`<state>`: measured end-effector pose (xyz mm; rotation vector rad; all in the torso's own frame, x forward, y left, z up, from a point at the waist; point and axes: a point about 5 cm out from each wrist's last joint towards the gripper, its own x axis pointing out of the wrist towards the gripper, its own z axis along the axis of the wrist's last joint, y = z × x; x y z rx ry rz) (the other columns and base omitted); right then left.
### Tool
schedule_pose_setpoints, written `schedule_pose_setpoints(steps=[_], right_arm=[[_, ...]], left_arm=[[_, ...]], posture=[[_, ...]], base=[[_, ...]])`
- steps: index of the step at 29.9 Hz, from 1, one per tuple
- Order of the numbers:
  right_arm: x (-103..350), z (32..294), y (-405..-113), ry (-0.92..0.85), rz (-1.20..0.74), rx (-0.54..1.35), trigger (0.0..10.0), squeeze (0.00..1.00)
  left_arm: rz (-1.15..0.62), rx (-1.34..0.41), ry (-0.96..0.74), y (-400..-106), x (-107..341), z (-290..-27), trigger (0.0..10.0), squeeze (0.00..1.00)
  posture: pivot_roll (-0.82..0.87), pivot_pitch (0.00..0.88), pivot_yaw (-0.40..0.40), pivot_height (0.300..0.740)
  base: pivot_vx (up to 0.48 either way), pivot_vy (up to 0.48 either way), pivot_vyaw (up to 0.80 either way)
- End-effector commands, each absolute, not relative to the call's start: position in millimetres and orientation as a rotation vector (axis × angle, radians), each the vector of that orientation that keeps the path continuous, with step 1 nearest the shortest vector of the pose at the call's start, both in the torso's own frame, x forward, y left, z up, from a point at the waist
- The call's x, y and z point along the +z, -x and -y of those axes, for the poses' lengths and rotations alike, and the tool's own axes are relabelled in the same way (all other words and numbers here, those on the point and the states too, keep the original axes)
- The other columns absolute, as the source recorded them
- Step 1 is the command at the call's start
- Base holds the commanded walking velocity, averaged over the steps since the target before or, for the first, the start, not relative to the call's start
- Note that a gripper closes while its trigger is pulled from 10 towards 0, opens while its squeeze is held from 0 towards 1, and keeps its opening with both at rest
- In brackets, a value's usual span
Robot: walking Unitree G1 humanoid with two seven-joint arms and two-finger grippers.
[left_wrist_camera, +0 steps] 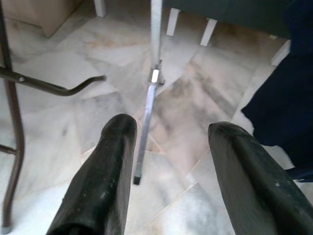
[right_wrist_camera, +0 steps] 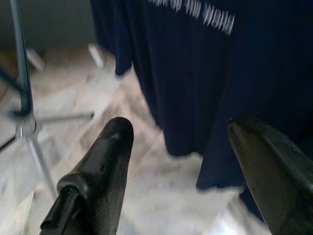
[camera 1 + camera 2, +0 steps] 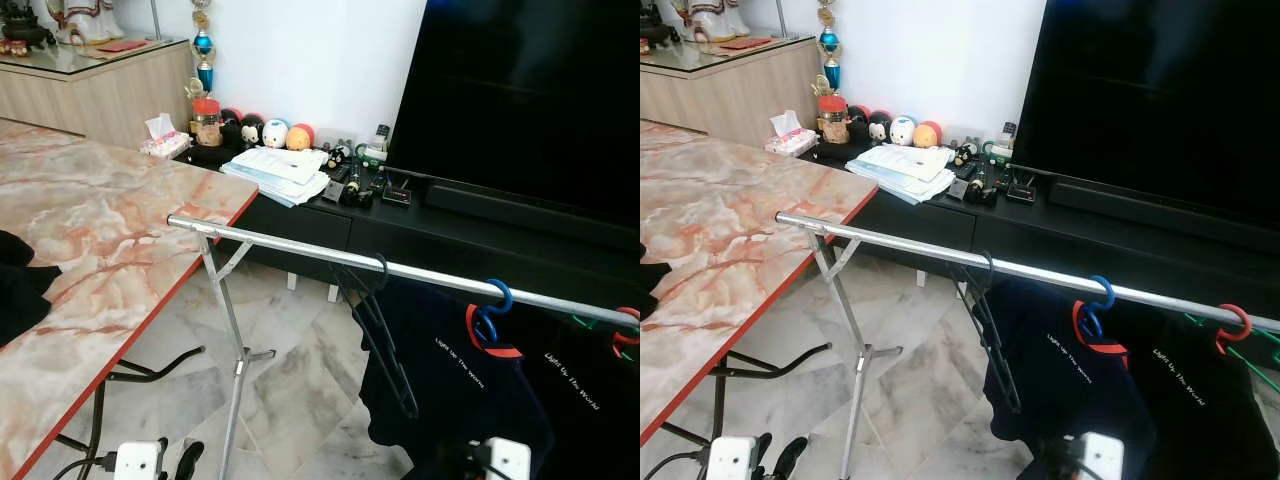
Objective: Hang hanger
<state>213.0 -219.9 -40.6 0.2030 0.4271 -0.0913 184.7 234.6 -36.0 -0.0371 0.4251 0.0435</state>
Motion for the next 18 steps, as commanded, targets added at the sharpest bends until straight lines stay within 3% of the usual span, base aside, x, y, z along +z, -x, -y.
schedule_pose_setpoints(steps=[1,6,18], right_arm=[[-33,219,-218,-0.204,-0.37,-0.098,10.0,0.0],[-23,208,-230,-0.197,-0.305,-0.082,10.0,0.0],[-2,197,-229,-0.161,-0.185,-0.046,10.0,0.0]], left_arm=[[-0.56,0.041,0.032,-175,-53,-233,10.0,0.0],[-0.779,0.058,-0.002,-167,-73,-228,10.0,0.0],[-0.846,0.1,-0.019,-167,-78,-230,10.0,0.0]], posture=[[0.15,0.0,-0.067,0.74],[0.12,0.0,-0.057,0.74],[0.08,0.0,-0.038,0.74]], base=[[0.0,0.0,0.0],[0.0,0.0,0.0],[0.0,0.0,0.0]])
